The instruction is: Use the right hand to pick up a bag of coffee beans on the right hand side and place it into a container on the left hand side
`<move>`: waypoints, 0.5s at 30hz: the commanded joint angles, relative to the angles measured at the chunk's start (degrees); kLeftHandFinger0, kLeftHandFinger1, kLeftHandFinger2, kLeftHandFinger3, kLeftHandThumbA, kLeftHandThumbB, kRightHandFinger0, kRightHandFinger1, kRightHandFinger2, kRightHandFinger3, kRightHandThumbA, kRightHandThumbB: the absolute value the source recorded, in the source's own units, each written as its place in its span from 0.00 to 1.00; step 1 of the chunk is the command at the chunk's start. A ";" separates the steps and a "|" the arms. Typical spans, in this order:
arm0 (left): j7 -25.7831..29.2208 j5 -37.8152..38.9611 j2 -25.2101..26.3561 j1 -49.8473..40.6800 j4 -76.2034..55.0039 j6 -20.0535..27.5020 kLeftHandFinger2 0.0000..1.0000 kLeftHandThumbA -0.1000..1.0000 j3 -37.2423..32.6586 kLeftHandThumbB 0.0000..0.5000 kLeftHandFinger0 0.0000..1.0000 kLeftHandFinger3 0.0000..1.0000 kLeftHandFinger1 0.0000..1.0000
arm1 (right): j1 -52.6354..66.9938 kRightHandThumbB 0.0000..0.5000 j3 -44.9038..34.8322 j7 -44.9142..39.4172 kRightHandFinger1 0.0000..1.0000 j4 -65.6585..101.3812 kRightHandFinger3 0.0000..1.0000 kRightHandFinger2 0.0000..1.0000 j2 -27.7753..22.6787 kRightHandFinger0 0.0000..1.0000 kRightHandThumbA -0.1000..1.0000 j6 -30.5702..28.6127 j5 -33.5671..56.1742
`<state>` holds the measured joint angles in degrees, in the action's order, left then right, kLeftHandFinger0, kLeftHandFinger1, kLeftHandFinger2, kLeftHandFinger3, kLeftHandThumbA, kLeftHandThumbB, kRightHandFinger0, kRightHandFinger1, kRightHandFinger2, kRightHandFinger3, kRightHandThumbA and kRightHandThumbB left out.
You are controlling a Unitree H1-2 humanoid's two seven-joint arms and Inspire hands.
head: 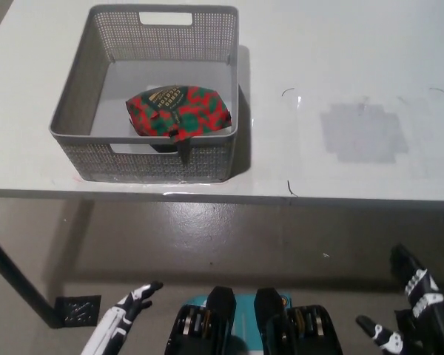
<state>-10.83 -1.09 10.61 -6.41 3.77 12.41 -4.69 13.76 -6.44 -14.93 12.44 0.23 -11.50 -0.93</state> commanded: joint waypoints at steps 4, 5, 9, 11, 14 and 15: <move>-0.01 4.35 -0.71 1.73 -0.82 3.79 1.00 1.00 2.12 0.73 1.00 1.00 1.00 | -2.28 0.58 -2.97 5.99 1.00 -13.10 1.00 1.00 2.49 1.00 1.00 -15.41 3.54; -0.06 4.26 -0.55 1.70 -0.45 4.52 1.00 1.00 2.26 0.71 1.00 1.00 1.00 | -3.13 0.60 -2.79 5.98 1.00 -14.88 1.00 1.00 2.30 1.00 1.00 -15.43 2.81; -0.24 4.57 -0.38 0.63 -0.83 4.34 1.00 1.00 2.58 0.73 1.00 1.00 1.00 | -3.32 0.67 -1.89 5.00 1.00 -16.54 1.00 1.00 1.77 1.00 1.00 -15.43 3.17; -0.50 5.24 -0.34 1.51 0.31 4.85 1.00 1.00 2.75 0.75 1.00 1.00 1.00 | -4.12 0.72 -1.76 5.61 1.00 -17.17 1.00 1.00 1.70 1.00 1.00 -15.43 2.65; -0.33 5.01 -0.61 1.69 0.88 4.80 1.00 1.00 2.52 0.76 1.00 1.00 1.00 | -4.21 0.72 -1.72 5.43 1.00 -17.56 1.00 1.00 0.84 1.00 1.00 -15.42 3.31; -0.30 5.00 -0.62 1.65 0.93 4.84 1.00 1.00 2.50 0.76 1.00 1.00 1.00 | -4.20 0.72 -1.68 5.47 1.00 -17.61 1.00 1.00 0.78 1.00 1.00 -15.42 3.34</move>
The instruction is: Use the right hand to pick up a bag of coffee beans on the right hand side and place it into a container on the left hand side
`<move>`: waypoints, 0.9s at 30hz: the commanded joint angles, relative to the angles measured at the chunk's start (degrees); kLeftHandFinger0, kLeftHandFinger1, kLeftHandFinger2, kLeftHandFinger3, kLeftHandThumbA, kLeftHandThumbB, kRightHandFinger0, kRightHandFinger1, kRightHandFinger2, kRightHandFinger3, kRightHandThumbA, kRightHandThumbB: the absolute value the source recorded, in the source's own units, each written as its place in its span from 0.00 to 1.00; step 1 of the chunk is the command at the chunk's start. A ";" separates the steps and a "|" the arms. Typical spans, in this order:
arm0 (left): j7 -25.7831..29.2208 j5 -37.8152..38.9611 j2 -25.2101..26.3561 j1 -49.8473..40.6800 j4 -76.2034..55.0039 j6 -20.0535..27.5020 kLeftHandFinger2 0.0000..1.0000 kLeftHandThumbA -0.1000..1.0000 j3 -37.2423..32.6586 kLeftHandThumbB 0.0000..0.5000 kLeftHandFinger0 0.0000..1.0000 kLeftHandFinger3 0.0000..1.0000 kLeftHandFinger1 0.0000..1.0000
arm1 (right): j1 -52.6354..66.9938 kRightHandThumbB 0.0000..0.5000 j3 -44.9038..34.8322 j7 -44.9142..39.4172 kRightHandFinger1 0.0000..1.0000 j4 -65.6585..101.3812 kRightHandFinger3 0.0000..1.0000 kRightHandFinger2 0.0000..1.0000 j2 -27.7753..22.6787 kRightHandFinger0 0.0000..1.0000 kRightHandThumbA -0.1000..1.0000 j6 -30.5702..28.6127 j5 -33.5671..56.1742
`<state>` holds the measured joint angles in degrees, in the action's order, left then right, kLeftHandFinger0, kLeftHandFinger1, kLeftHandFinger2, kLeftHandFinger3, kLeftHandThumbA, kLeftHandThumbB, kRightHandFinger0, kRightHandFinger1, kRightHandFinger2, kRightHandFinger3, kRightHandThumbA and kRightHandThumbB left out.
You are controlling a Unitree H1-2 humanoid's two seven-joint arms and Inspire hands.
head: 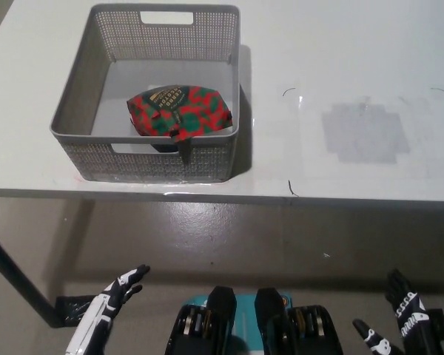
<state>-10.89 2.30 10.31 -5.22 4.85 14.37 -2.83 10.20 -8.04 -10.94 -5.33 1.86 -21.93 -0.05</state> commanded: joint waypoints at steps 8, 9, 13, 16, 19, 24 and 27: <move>-0.70 2.32 0.39 0.30 0.08 3.20 1.00 1.00 0.76 0.79 1.00 1.00 1.00 | -0.95 0.74 0.85 1.23 1.00 -0.29 1.00 1.00 -1.46 1.00 1.00 -4.59 3.78; -0.65 2.23 0.43 0.03 0.18 3.14 1.00 1.00 0.75 0.78 1.00 1.00 1.00 | -0.77 0.73 0.87 1.42 1.00 -0.50 1.00 1.00 -1.45 1.00 1.00 -4.93 3.64; -0.52 2.09 0.54 -1.42 -0.05 3.40 1.00 1.00 0.75 0.71 1.00 1.00 1.00 | 0.33 0.75 1.68 0.88 1.00 -0.42 1.00 1.00 -1.68 1.00 1.00 -4.46 4.21; -0.32 1.86 0.34 -0.86 0.81 4.10 1.00 1.00 0.75 0.72 1.00 1.00 1.00 | 0.04 0.73 2.03 0.80 1.00 -0.77 1.00 1.00 -1.95 1.00 1.00 -4.65 4.37; -0.29 1.94 0.26 -0.49 1.13 3.92 1.00 1.00 0.75 0.74 1.00 1.00 1.00 | -0.28 0.66 2.26 1.10 1.00 -1.18 1.00 1.00 -2.12 1.00 1.00 -4.98 3.94; -0.24 1.92 0.47 -0.12 1.35 3.53 1.00 1.00 0.95 0.69 1.00 1.00 1.00 | -1.04 0.65 2.38 1.43 1.00 -2.11 1.00 1.00 -1.70 1.00 1.00 -5.00 4.22; -0.11 1.57 0.49 -0.16 1.06 3.13 1.00 1.00 0.93 0.67 1.00 1.00 1.00 | -1.19 0.64 2.44 1.49 1.00 -2.30 1.00 1.00 -1.62 1.00 1.00 -5.00 4.36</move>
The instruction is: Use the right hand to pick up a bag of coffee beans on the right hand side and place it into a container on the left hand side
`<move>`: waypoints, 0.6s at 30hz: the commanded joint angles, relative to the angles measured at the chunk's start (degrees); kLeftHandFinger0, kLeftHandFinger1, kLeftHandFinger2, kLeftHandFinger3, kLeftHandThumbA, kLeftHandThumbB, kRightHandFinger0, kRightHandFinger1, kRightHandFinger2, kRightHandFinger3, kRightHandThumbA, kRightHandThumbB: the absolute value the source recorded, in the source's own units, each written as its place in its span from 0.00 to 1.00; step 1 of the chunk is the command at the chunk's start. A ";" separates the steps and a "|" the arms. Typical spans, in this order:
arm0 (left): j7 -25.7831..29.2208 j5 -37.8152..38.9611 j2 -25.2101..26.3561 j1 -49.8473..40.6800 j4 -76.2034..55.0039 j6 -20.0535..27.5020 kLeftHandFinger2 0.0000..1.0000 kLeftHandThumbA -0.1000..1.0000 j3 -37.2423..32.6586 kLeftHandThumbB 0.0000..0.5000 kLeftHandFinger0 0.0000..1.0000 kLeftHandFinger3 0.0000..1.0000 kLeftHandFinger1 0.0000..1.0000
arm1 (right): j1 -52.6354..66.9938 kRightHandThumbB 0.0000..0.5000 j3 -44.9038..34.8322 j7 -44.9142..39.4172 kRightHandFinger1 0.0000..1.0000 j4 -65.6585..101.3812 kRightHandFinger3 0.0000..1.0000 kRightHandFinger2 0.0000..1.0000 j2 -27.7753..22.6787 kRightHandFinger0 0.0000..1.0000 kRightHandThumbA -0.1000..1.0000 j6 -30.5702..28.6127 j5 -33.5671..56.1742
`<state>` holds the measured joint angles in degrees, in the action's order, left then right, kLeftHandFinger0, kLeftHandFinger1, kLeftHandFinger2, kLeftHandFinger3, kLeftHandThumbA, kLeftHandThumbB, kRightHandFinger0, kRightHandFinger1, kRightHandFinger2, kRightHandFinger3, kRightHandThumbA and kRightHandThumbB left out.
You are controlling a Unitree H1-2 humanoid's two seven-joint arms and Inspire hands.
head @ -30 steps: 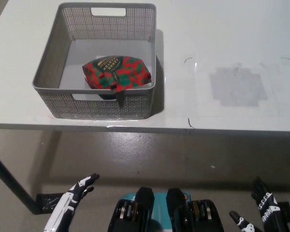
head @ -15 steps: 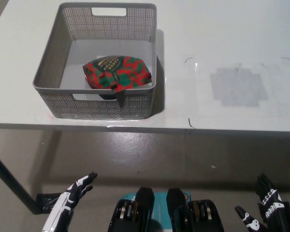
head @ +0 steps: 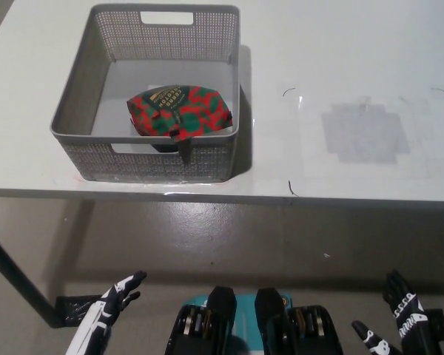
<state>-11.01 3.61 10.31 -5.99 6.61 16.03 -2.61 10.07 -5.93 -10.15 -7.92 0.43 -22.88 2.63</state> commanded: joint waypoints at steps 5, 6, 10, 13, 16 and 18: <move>-0.06 0.35 0.50 0.27 -0.69 1.35 1.00 1.00 0.72 0.67 1.00 1.00 1.00 | -1.26 0.66 0.29 0.79 1.00 -0.45 1.00 1.00 -0.01 1.00 1.00 -4.04 2.27; -0.02 0.30 0.41 -0.15 -0.66 1.60 1.00 1.00 0.68 0.67 1.00 1.00 1.00 | -0.99 0.66 0.32 0.66 1.00 -0.49 1.00 1.00 -0.09 1.00 1.00 -4.04 2.47; -0.07 0.46 0.10 -0.87 -0.89 1.69 1.00 1.00 0.56 0.69 1.00 1.00 1.00 | 0.14 0.66 0.26 0.59 1.00 0.25 1.00 1.00 -0.52 1.00 1.00 -4.04 2.85; 0.53 -0.18 -0.36 0.01 -0.47 1.53 1.00 1.00 0.57 0.71 1.00 1.00 1.00 | -0.47 0.65 -0.03 1.08 1.00 0.22 1.00 1.00 -0.86 1.00 1.00 -4.02 2.54; 0.19 0.58 -0.17 -0.99 -1.29 0.83 1.00 1.00 0.71 0.72 1.00 1.00 1.00 | 0.14 0.67 0.21 0.86 1.00 0.16 1.00 1.00 -0.65 1.00 1.00 -4.04 2.47; 0.37 0.21 -0.17 -0.92 -1.26 0.84 1.00 1.00 0.71 0.69 1.00 1.00 1.00 | 0.08 0.70 0.31 0.94 1.00 0.23 1.00 1.00 -0.59 1.00 1.00 -4.04 2.94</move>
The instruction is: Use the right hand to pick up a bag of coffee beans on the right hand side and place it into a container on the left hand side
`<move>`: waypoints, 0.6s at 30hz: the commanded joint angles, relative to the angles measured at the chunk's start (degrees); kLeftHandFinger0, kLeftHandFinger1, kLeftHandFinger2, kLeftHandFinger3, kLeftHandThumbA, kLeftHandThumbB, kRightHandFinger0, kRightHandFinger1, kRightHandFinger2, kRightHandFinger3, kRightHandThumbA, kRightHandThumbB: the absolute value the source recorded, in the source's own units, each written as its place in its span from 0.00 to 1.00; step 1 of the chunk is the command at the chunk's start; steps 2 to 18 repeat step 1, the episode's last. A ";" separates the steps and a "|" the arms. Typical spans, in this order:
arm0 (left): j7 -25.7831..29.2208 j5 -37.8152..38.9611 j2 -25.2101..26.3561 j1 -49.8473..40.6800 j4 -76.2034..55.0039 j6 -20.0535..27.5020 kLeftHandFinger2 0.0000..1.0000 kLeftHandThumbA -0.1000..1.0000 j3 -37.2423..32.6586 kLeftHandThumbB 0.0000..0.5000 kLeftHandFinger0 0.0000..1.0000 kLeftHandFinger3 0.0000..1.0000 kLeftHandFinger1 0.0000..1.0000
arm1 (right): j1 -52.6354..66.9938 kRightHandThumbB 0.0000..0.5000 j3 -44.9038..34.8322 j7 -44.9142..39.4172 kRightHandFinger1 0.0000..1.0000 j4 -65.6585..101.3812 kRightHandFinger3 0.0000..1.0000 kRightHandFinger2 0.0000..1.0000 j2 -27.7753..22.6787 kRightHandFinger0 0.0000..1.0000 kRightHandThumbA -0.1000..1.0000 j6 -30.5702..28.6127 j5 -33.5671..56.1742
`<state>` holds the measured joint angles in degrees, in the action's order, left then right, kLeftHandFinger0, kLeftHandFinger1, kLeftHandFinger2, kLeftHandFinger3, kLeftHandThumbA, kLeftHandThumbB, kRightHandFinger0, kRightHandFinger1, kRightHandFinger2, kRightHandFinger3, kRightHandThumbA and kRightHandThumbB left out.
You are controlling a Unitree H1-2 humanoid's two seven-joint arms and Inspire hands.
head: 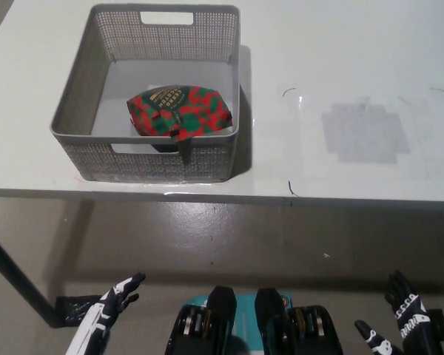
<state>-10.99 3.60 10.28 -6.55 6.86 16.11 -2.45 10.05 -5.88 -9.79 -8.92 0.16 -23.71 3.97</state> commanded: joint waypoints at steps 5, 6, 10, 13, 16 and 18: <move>0.56 -0.09 -0.19 -0.33 -1.34 1.11 1.00 1.00 0.58 0.67 1.00 1.00 1.00 | 0.12 0.69 0.28 0.68 1.00 1.31 1.00 1.00 -0.34 1.00 1.00 -3.21 1.35; 0.56 -0.09 -0.19 -0.33 -1.34 1.11 1.00 1.00 0.58 0.67 1.00 1.00 1.00 | 0.12 0.69 0.28 0.68 1.00 1.31 1.00 1.00 -0.34 1.00 1.00 -3.21 1.35; 0.56 -0.09 -0.19 -0.33 -1.34 1.11 1.00 1.00 0.58 0.67 1.00 1.00 1.00 | 0.12 0.69 0.28 0.68 1.00 1.31 1.00 1.00 -0.34 1.00 1.00 -3.21 1.35; 0.56 -0.09 -0.19 -0.33 -1.34 1.11 1.00 1.00 0.58 0.67 1.00 1.00 1.00 | 0.12 0.69 0.28 0.68 1.00 1.31 1.00 1.00 -0.34 1.00 1.00 -3.21 1.35; 0.56 -0.09 -0.19 -0.33 -1.34 1.11 1.00 1.00 0.58 0.67 1.00 1.00 1.00 | 0.12 0.69 0.28 0.68 1.00 1.31 1.00 1.00 -0.34 1.00 1.00 -3.21 1.35; 0.56 -0.09 -0.19 -0.33 -1.34 1.11 1.00 1.00 0.58 0.67 1.00 1.00 1.00 | 0.12 0.69 0.28 0.68 1.00 1.31 1.00 1.00 -0.34 1.00 1.00 -3.21 1.35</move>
